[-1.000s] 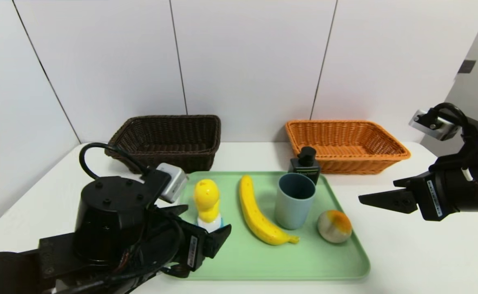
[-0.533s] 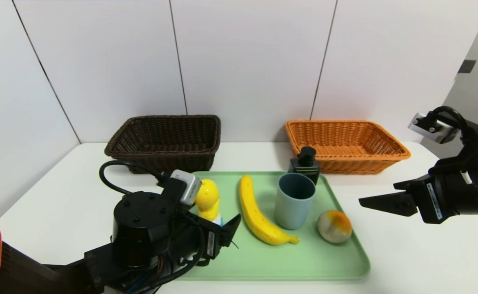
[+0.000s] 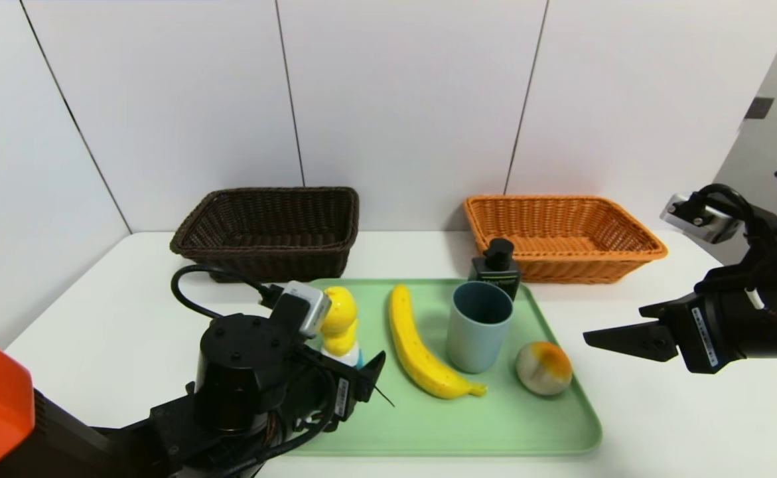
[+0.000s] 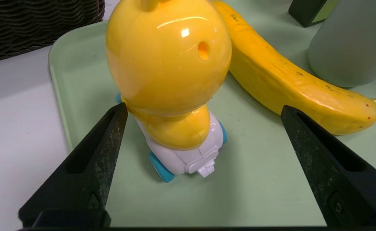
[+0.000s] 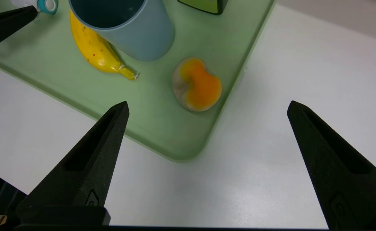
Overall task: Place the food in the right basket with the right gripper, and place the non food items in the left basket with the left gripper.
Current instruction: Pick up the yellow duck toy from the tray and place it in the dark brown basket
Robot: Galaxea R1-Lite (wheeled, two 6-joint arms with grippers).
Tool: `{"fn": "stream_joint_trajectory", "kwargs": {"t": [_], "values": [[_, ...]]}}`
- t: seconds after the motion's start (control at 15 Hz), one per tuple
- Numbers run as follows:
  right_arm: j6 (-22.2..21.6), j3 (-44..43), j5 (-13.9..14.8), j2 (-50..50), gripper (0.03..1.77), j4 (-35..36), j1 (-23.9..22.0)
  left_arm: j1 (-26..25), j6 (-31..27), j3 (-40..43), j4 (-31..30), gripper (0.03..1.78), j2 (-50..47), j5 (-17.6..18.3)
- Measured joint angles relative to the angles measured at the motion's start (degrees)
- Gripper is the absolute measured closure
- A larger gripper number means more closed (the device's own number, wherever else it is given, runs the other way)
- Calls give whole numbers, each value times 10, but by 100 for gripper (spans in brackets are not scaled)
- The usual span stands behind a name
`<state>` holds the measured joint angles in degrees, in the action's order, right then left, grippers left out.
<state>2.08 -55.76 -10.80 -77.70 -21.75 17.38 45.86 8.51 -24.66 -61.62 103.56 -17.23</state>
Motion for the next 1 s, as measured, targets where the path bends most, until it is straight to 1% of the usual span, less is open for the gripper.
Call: {"fn": "stream_joint_trajectory", "kwargs": {"t": [0.4,0.53,0.67,0.8,0.87,1.0], "values": [[0,6,0,0,10,1,0,-12,-12,-2,-1,12,10,-2],[1,9,-1,0,10,1,0,-16,-21,-2,-1,12,9,-9],[1,13,-2,0,10,2,0,-18,-27,-2,-1,12,8,-23],[1,20,-2,1,10,20,0,-19,-28,-4,-1,12,7,-38],[1,25,-2,1,10,34,0,-18,-28,-6,-1,12,7,-50],[2,36,-3,2,10,47,1,-11,-25,-6,-1,12,6,-88]]}}
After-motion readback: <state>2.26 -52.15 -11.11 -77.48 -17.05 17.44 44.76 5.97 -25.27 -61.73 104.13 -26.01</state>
